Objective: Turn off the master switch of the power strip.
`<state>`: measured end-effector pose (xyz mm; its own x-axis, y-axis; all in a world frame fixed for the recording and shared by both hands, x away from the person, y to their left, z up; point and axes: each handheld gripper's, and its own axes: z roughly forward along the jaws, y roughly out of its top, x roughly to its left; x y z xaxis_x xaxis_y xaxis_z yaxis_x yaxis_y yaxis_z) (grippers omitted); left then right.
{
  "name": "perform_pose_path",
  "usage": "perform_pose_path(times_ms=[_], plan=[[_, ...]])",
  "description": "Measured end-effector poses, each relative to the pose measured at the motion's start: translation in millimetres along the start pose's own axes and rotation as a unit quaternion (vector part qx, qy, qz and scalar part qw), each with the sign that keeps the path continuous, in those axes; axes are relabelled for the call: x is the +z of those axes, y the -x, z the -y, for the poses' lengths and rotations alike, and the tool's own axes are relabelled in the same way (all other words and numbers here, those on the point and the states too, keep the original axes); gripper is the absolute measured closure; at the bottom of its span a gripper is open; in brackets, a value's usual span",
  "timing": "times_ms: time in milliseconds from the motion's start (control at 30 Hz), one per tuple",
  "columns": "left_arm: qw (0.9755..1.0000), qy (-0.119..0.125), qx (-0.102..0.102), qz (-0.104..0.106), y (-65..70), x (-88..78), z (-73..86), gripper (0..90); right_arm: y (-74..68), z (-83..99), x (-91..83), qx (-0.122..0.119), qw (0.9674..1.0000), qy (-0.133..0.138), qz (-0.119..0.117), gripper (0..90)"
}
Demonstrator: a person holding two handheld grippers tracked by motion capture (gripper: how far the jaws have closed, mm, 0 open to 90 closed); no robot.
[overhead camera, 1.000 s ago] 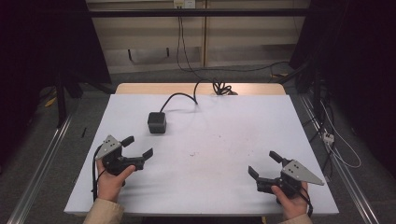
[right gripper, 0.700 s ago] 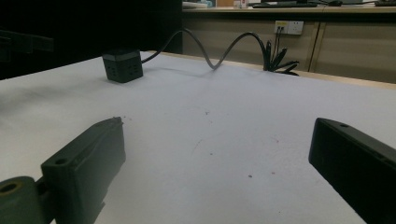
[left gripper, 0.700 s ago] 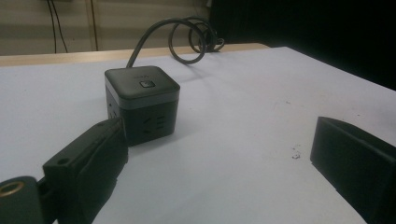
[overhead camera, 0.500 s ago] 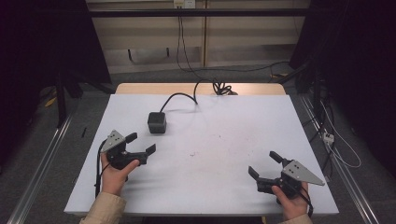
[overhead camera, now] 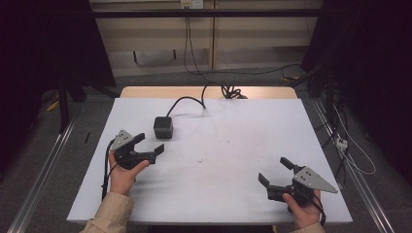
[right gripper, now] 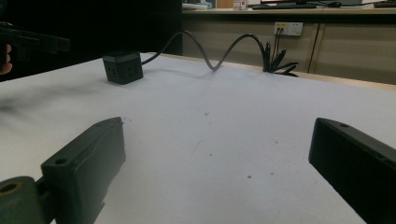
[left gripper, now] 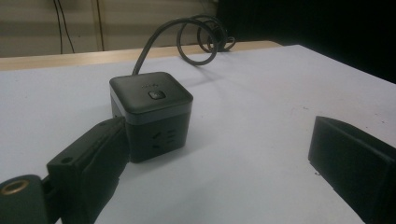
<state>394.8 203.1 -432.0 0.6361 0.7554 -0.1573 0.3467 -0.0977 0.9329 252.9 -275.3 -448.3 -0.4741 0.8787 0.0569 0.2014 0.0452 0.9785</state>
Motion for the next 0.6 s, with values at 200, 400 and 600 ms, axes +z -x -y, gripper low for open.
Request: perform_pose_path(times_ms=[200, 400, 600], plan=[[1.0000, -0.004, 0.001, -0.004, -1.7, 3.8, -3.7, 5.0, 0.3, -0.1, -0.2, 0.000, 1.0000, 0.001, -0.001, 3.4], [0.9999, -0.012, -0.004, -0.005, -5.7, 8.2, -7.8, 8.5, 0.1, -0.2, -0.2, 0.000, 1.0000, 0.002, -0.001, 3.4], [0.9999, -0.016, 0.003, -0.005, -6.2, 10.0, -12.2, 13.4, 0.2, -0.2, -0.2, 0.001, 1.0000, 0.002, -0.001, 3.4]])
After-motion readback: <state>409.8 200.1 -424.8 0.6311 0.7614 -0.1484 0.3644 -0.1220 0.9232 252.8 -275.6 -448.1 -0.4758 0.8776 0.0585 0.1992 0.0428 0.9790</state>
